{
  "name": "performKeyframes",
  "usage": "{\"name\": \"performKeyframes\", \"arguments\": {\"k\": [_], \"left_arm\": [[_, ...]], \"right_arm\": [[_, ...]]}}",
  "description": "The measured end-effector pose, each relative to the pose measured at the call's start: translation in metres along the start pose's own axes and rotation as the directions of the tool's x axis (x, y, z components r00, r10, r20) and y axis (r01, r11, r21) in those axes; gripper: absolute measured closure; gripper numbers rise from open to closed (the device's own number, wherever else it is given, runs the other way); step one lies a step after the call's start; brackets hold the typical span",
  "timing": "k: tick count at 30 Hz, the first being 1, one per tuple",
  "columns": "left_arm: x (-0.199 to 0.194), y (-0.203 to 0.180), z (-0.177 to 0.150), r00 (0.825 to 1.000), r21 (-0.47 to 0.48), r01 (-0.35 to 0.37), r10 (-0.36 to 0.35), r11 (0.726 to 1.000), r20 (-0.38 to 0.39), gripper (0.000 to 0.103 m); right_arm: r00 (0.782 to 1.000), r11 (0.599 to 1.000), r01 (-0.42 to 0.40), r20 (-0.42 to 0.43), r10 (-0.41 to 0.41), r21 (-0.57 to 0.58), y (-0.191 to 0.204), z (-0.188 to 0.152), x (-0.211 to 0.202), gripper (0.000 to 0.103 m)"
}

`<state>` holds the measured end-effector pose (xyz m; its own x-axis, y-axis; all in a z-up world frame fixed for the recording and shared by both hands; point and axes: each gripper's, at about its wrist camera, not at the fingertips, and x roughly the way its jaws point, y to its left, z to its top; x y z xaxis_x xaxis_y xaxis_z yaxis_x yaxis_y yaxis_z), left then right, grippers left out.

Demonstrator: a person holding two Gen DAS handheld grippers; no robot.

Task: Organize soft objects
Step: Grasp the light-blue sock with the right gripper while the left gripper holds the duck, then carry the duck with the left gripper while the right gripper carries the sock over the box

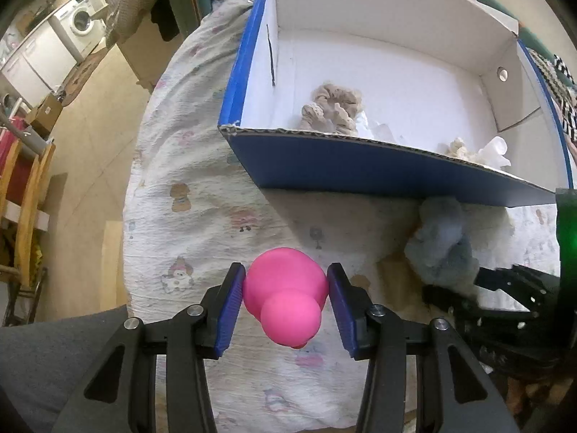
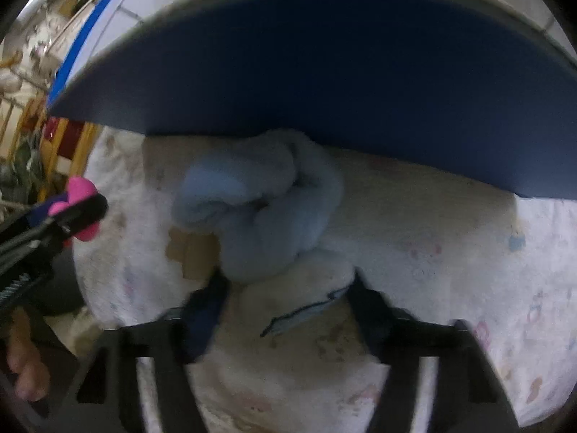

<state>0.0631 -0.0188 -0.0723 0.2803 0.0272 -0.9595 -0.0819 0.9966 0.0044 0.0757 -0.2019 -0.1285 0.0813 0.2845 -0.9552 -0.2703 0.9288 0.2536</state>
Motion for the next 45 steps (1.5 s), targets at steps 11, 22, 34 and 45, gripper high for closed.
{"name": "performKeyframes", "arguments": {"k": [11, 22, 34, 45], "left_arm": [[-0.005, 0.010, -0.003, 1.000, -0.037, 0.003, -0.003, 0.999, -0.001, 0.060], [-0.005, 0.011, -0.003, 0.999, -0.026, -0.027, 0.028, 0.999, 0.023, 0.060], [-0.024, 0.022, -0.008, 0.992, -0.031, -0.094, 0.096, 0.995, 0.081, 0.060], [-0.089, 0.019, -0.019, 0.985, -0.054, -0.055, 0.063, 0.997, 0.159, 0.060]], "right_arm": [[0.987, 0.998, -0.054, 0.155, 0.050, 0.019, -0.015, -0.027, -0.074, 0.061], [0.955, 0.977, -0.188, 0.251, 0.157, 0.104, -0.032, -0.047, -0.107, 0.061], [0.952, 0.985, -0.171, 0.263, 0.157, 0.032, -0.004, -0.040, -0.103, 0.061], [0.898, 0.968, -0.250, 0.369, 0.240, -0.022, -0.006, -0.063, -0.143, 0.061]]}}
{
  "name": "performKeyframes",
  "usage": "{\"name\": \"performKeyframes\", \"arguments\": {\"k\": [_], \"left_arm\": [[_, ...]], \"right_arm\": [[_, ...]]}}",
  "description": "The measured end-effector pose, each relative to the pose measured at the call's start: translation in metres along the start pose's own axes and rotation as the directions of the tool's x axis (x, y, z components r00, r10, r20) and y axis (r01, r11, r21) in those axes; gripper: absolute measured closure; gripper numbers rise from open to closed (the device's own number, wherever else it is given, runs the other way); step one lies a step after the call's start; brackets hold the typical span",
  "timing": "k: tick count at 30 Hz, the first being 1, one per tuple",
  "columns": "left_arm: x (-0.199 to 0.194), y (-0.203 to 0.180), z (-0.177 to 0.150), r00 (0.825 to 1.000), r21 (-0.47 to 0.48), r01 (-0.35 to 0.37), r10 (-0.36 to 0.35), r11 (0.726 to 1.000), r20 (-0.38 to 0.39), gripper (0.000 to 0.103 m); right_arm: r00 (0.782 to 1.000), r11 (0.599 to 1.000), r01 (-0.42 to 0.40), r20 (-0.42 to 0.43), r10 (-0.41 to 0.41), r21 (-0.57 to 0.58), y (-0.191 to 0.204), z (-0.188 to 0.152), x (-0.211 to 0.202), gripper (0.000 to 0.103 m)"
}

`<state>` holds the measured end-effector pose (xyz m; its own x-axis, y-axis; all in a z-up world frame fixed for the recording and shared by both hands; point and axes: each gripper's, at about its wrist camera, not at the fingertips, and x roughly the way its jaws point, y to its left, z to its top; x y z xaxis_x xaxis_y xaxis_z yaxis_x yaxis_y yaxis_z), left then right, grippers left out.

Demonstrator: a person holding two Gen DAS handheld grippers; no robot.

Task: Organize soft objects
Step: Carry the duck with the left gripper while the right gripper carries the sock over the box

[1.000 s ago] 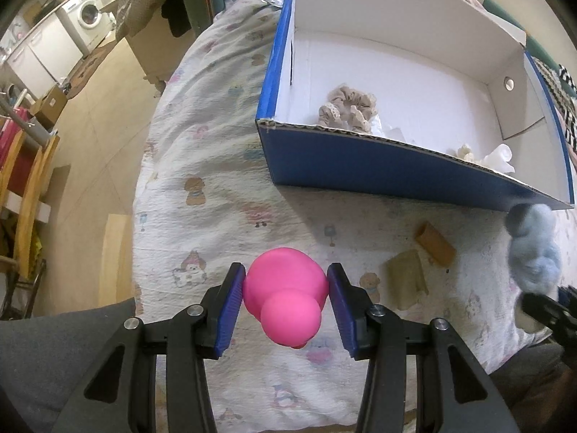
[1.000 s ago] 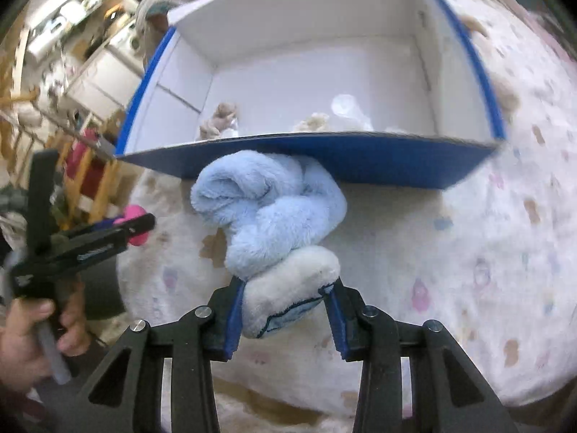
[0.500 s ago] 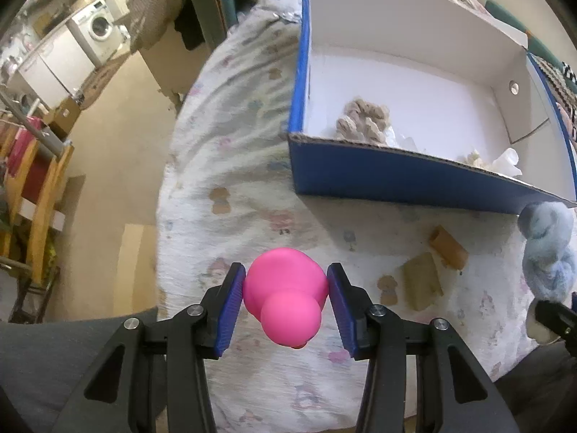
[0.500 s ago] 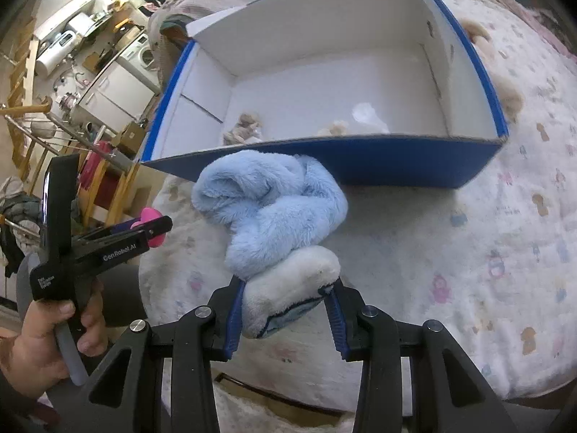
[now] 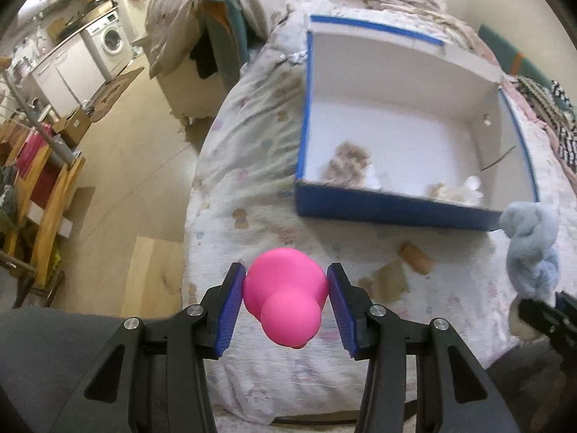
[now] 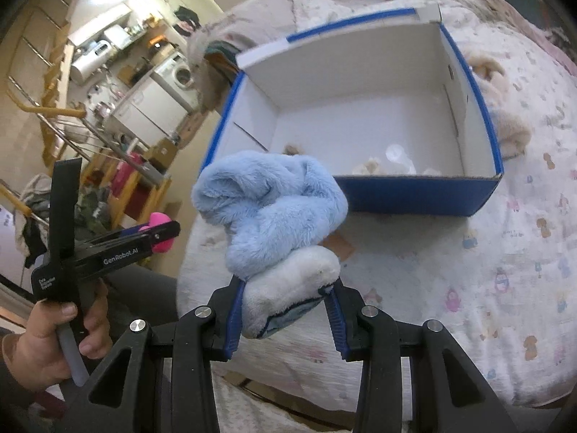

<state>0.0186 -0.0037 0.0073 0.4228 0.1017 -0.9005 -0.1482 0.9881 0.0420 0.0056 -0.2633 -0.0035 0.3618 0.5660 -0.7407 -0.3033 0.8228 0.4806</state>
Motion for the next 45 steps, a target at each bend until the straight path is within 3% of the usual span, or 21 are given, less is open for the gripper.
{"name": "performKeyframes", "arguments": {"k": [5, 8, 20, 26, 33, 39, 45], "left_arm": [[-0.021, -0.013, 0.020, 0.998, 0.008, 0.050, -0.051, 0.999, 0.044, 0.060], [-0.027, -0.021, 0.031, 0.995, 0.042, 0.042, -0.046, 0.998, 0.093, 0.060], [-0.022, -0.031, 0.089, 0.982, 0.059, 0.072, -0.081, 0.996, 0.172, 0.060], [-0.009, -0.048, 0.119, 0.979, 0.051, 0.091, -0.099, 0.995, 0.176, 0.060], [0.020, -0.068, 0.138, 0.985, 0.082, 0.061, -0.074, 0.995, 0.157, 0.060], [0.058, -0.078, 0.149, 0.984, 0.133, 0.014, -0.037, 0.991, 0.173, 0.060], [0.083, -0.074, 0.150, 0.990, 0.104, 0.051, -0.064, 0.993, 0.124, 0.060]], "right_arm": [[0.992, 1.000, -0.025, 0.128, 0.023, 0.016, -0.002, 0.001, -0.026, 0.061], [0.981, 1.000, -0.008, 0.196, 0.002, 0.030, -0.005, 0.006, -0.039, 0.061], [0.946, 0.992, 0.075, 0.307, -0.103, 0.101, -0.016, 0.049, -0.055, 0.061], [0.942, 0.990, 0.110, 0.307, -0.133, 0.092, -0.025, 0.093, -0.050, 0.061], [0.951, 0.986, 0.146, 0.264, -0.163, 0.082, -0.039, 0.134, -0.019, 0.061], [0.955, 0.979, 0.200, 0.214, -0.203, 0.035, -0.045, 0.140, 0.018, 0.061], [0.958, 0.967, 0.255, 0.132, -0.254, 0.012, -0.052, 0.132, 0.051, 0.061]]}}
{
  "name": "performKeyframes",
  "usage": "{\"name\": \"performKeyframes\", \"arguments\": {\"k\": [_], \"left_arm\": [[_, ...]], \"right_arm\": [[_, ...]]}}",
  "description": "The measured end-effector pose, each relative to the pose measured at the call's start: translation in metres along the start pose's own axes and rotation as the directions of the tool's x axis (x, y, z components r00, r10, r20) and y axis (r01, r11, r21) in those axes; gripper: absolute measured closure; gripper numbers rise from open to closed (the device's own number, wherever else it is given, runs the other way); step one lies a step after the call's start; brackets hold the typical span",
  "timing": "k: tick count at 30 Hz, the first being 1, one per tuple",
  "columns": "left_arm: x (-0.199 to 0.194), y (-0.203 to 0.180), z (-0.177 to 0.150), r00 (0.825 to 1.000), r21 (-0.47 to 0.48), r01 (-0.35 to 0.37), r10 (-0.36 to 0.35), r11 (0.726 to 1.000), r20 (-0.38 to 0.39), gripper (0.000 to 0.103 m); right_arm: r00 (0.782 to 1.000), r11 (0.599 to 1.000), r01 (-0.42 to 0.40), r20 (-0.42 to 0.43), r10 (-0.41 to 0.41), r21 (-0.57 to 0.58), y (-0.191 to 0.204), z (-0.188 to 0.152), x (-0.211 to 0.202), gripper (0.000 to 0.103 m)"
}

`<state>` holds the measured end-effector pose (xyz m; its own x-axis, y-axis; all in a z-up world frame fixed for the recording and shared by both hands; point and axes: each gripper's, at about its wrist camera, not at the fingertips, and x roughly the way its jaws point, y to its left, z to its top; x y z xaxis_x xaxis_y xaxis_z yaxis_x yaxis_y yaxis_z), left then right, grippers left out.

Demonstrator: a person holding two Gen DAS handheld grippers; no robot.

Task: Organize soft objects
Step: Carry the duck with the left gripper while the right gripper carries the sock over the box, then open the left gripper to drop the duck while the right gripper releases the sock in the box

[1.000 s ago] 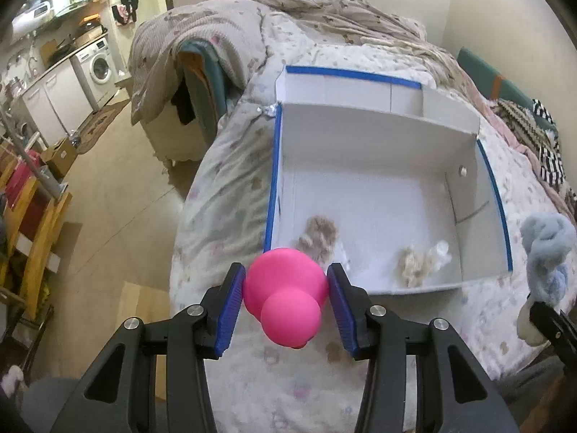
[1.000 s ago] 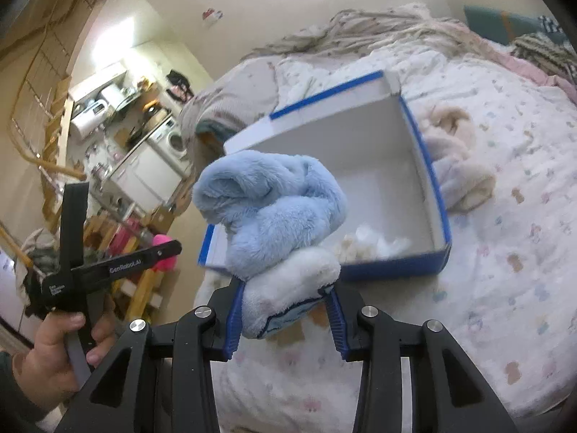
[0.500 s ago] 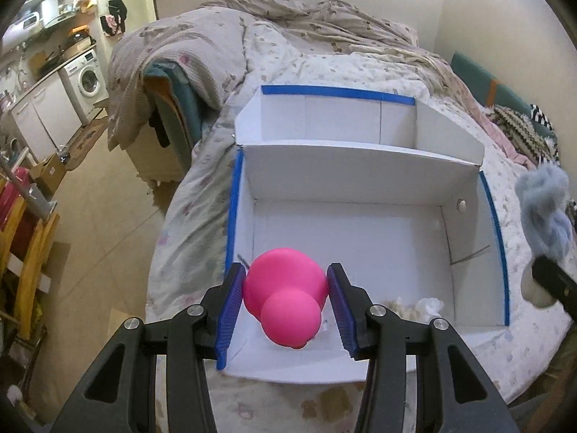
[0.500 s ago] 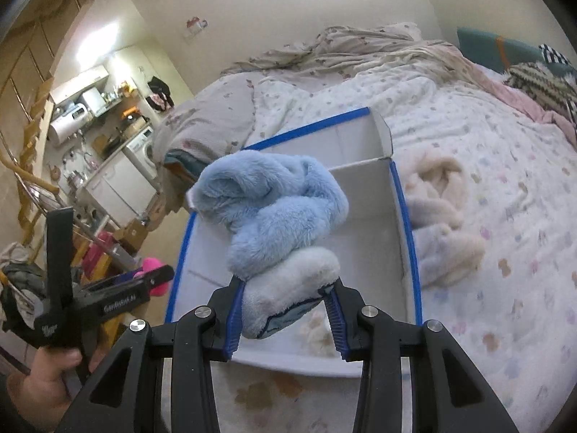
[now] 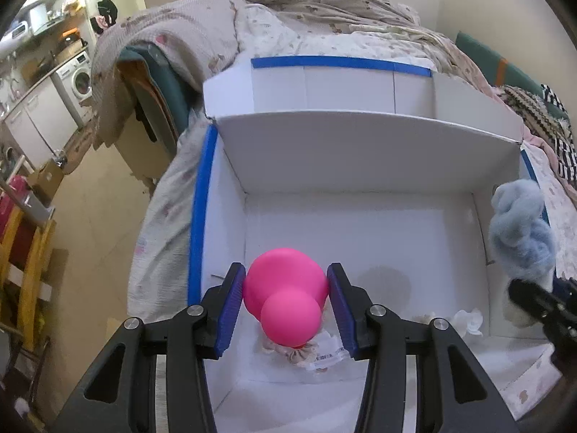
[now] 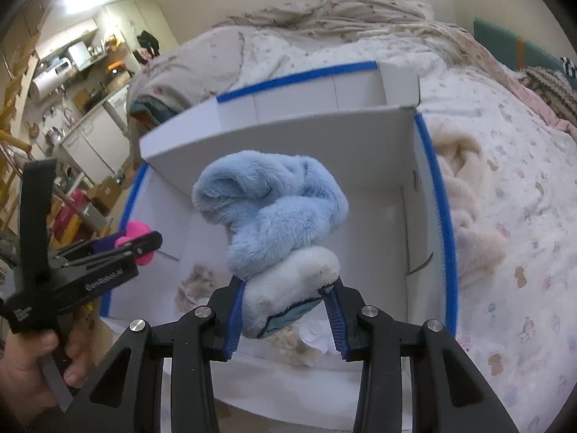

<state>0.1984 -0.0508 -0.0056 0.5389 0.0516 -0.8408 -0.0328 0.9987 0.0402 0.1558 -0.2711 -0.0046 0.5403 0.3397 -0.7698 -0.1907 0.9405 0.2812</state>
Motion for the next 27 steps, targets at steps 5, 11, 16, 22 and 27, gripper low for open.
{"name": "performKeyframes", "arguments": {"k": [5, 11, 16, 22, 27], "left_arm": [[0.011, -0.004, -0.001, 0.999, -0.012, 0.030, -0.030, 0.999, -0.012, 0.060], [0.023, -0.008, -0.002, 0.999, -0.011, 0.042, -0.043, 0.999, -0.031, 0.060], [0.031, -0.016, -0.004, 0.998, 0.011, 0.043, -0.042, 0.999, -0.043, 0.060], [0.033, -0.024, -0.008, 0.999, 0.037, 0.035, -0.033, 0.999, -0.040, 0.060], [0.035, -0.025, -0.012, 0.998, 0.048, 0.027, -0.025, 0.998, -0.050, 0.060]], "right_arm": [[0.999, 0.999, 0.041, -0.025, -0.042, -0.016, 0.001, 0.001, 0.016, 0.060], [0.993, 0.997, 0.080, -0.082, -0.081, -0.012, -0.005, -0.004, 0.033, 0.059], [0.989, 0.995, 0.097, -0.111, -0.099, -0.022, -0.006, -0.007, 0.041, 0.058], [0.986, 0.994, 0.103, -0.127, -0.105, -0.024, -0.007, -0.008, 0.044, 0.057], [0.986, 0.995, 0.095, -0.137, -0.096, -0.014, -0.009, -0.009, 0.043, 0.056]]}}
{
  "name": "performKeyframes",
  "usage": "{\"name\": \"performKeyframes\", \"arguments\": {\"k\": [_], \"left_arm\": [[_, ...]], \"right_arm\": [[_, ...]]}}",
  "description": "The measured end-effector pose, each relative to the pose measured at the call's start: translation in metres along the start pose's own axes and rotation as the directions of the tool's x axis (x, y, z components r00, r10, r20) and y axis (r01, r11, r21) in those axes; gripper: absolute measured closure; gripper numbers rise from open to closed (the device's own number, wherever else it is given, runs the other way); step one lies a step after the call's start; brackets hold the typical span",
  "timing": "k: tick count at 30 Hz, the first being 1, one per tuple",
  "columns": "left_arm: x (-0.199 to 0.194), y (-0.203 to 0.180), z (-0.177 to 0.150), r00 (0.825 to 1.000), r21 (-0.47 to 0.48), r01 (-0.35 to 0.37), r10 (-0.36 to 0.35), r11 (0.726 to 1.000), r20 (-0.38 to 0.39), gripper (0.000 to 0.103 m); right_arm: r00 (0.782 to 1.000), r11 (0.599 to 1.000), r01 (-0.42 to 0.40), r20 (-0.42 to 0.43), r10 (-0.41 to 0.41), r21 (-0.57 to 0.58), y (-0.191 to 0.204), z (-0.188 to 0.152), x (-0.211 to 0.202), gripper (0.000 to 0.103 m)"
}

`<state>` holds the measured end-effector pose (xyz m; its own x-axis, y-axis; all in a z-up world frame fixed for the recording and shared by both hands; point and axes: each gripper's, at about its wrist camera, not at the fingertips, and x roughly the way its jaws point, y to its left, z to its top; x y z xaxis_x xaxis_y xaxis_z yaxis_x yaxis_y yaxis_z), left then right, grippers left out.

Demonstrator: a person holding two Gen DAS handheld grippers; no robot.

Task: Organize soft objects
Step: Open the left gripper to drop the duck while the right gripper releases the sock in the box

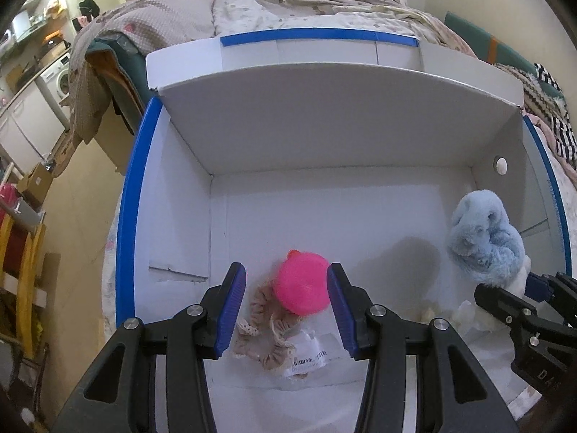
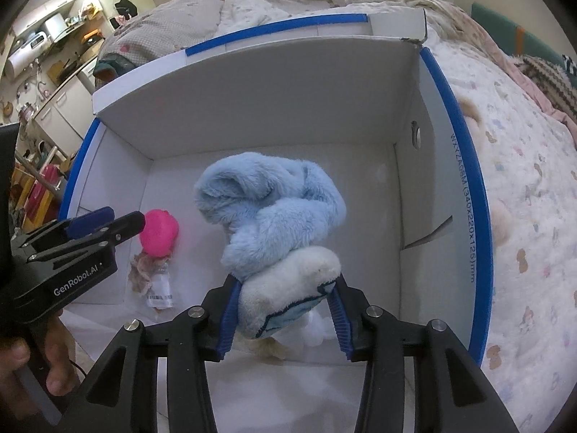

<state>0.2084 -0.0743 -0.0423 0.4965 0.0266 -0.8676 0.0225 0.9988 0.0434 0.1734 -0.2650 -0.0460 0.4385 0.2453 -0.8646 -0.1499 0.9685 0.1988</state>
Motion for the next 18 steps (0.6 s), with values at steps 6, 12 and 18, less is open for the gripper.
{"name": "performKeyframes", "arguments": {"k": [6, 12, 18], "left_arm": [[-0.001, 0.001, 0.000, 1.000, -0.002, -0.002, 0.002, 1.000, -0.005, 0.059], [-0.005, 0.001, 0.000, 1.000, -0.004, -0.004, 0.004, 1.000, -0.004, 0.047], [-0.012, 0.005, -0.001, 1.000, -0.002, -0.019, 0.019, 1.000, 0.012, 0.041]], "right_arm": [[1.000, 1.000, -0.012, 0.007, 0.012, -0.007, 0.002, -0.001, -0.002, 0.054], [0.998, 0.998, -0.055, 0.033, 0.055, 0.026, -0.002, 0.001, -0.009, 0.035], [0.993, 0.997, -0.076, 0.088, 0.074, 0.017, 0.001, 0.004, -0.020, 0.011]]}}
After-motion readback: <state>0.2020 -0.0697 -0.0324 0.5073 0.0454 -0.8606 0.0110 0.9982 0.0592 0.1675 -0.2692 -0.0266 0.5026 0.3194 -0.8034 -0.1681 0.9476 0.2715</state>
